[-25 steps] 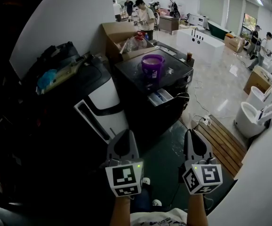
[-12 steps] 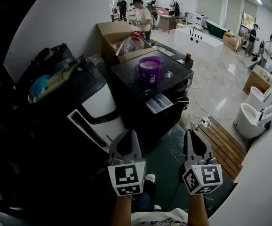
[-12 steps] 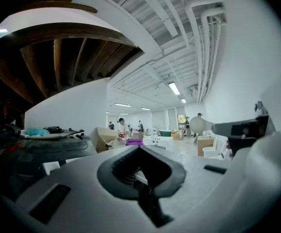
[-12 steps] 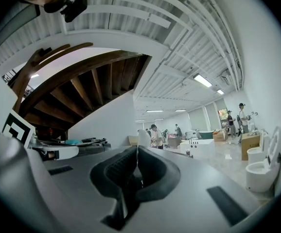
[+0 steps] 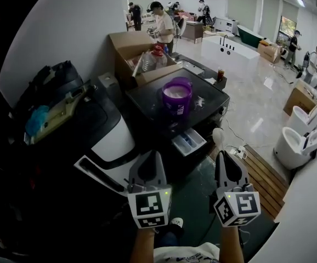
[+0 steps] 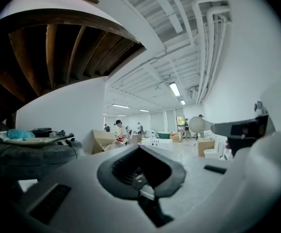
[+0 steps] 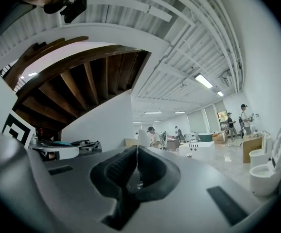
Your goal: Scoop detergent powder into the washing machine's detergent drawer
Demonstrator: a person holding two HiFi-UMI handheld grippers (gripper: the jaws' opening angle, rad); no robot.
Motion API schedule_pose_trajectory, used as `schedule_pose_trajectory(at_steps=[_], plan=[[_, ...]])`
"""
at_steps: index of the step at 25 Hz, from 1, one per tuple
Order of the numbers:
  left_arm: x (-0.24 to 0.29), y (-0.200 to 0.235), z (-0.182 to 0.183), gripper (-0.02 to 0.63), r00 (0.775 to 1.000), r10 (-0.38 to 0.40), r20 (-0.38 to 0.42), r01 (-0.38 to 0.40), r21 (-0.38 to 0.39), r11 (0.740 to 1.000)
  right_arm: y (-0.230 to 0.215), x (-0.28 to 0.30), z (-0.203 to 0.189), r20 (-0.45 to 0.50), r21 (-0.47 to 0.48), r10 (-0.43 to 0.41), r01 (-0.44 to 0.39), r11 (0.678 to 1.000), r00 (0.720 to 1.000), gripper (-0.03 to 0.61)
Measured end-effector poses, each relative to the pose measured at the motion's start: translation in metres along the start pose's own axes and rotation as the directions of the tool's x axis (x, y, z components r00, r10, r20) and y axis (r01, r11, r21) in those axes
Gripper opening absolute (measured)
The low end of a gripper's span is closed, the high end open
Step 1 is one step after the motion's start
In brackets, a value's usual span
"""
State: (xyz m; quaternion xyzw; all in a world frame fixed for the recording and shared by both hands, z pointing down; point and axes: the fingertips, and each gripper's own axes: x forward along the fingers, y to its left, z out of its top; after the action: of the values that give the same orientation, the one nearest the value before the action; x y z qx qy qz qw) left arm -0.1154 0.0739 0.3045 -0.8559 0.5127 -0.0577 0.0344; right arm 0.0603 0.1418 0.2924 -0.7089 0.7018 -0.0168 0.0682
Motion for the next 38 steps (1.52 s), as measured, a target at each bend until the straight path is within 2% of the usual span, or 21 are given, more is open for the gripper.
schedule_pose_trajectory(at_steps=[9, 22, 27, 31, 38], plan=[[0.083, 0.036, 0.001, 0.002, 1.000, -0.019, 0.016, 0.019, -0.006, 1.000, -0.005, 0.087, -0.004, 0.011, -0.011, -0.021, 0.021, 1.000, 1.000, 0.020], [0.144, 0.060, -0.017, 0.002, 0.999, 0.001, -0.035, -0.002, -0.036, 0.999, -0.018, 0.157, -0.023, -0.052, -0.005, -0.013, 0.013, 1.000, 0.999, 0.020], [0.176, 0.065, -0.021, 0.002, 0.999, 0.023, -0.050, -0.025, -0.039, 0.999, -0.036, 0.189, -0.041, -0.097, 0.019, 0.013, -0.012, 1.000, 0.995, 0.020], [0.207, 0.068, -0.022, 0.002, 0.997, 0.050, -0.063, -0.052, -0.036, 0.998, -0.048, 0.226, -0.032, -0.100, -0.011, 0.038, -0.039, 0.999, 0.994, 0.020], [0.270, 0.070, -0.018, 0.002, 0.991, 0.102, -0.084, -0.105, -0.035, 0.994, -0.079, 0.295, -0.034, -0.122, 0.001, 0.097, -0.098, 0.995, 0.988, 0.020]])
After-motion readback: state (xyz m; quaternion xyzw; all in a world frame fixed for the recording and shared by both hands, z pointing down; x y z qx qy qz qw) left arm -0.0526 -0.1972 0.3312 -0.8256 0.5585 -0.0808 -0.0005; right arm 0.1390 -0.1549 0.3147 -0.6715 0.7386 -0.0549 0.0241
